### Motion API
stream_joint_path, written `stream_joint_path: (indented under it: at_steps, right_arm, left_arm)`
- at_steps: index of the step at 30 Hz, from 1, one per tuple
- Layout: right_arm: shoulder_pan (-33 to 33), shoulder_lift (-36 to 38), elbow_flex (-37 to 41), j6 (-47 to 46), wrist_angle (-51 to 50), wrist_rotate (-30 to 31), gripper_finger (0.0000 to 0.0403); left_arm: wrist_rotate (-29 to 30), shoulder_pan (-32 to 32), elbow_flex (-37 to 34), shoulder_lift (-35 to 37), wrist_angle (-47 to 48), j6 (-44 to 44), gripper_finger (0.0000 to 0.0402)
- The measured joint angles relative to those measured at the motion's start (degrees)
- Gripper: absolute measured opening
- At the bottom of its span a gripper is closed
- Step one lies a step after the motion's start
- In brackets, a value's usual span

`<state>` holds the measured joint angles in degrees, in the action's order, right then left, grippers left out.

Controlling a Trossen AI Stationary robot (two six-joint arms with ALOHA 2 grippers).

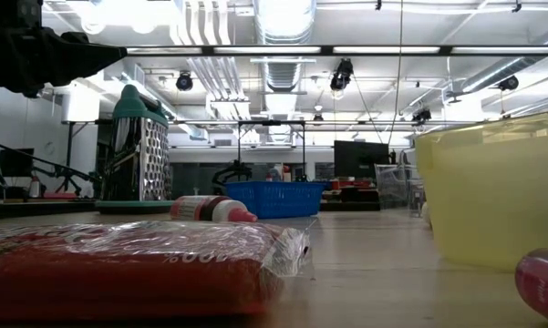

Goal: Pick & Place Food Item
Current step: Put the small dark red food coloring into the yellow bin

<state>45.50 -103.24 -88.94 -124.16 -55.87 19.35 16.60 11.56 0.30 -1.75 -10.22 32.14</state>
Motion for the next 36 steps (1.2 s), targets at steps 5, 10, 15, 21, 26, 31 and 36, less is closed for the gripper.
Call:
stream_joint_path:
  at_steps: [5,10,15,21,26,31,36]
  right_arm:
    - [0.0,0.0,0.04,3.09,5.2,4.99,0.018]
    - [-0.34,-0.74,0.04,5.51,9.91,8.03,0.018]
    - [-0.39,-3.75,-1.08,4.53,12.45,7.84,0.018]
    - [-0.37,-9.08,-6.47,0.33,12.32,7.32,0.018]
    - [-0.37,-15.07,-15.6,-1.67,5.87,4.49,0.018]
    - [-0.37,-22.07,-28.14,-5.4,-5.98,3.7,0.018]
    - [-0.65,-28.85,-40.13,-11.04,-16.88,-1.22,0.018]
  left_arm:
    - [0.02,0.01,-0.01,-0.01,-0.02,0.0,0.0152]
    - [0.02,-0.01,-0.01,-0.01,-0.01,0.02,0.0152]
    - [0.02,0.01,-0.01,0.01,-0.02,0.0,0.0152]
    - [0.02,0.0,0.0,-0.01,0.0,0.0,0.0152]
    - [0.02,0.01,-0.01,0.01,-0.02,0.02,0.0152]
    - [0.0,0.01,-0.01,-0.01,0.0,0.0,0.0152]
    - [0.0,0.01,-0.01,0.01,0.0,0.02,0.0152]
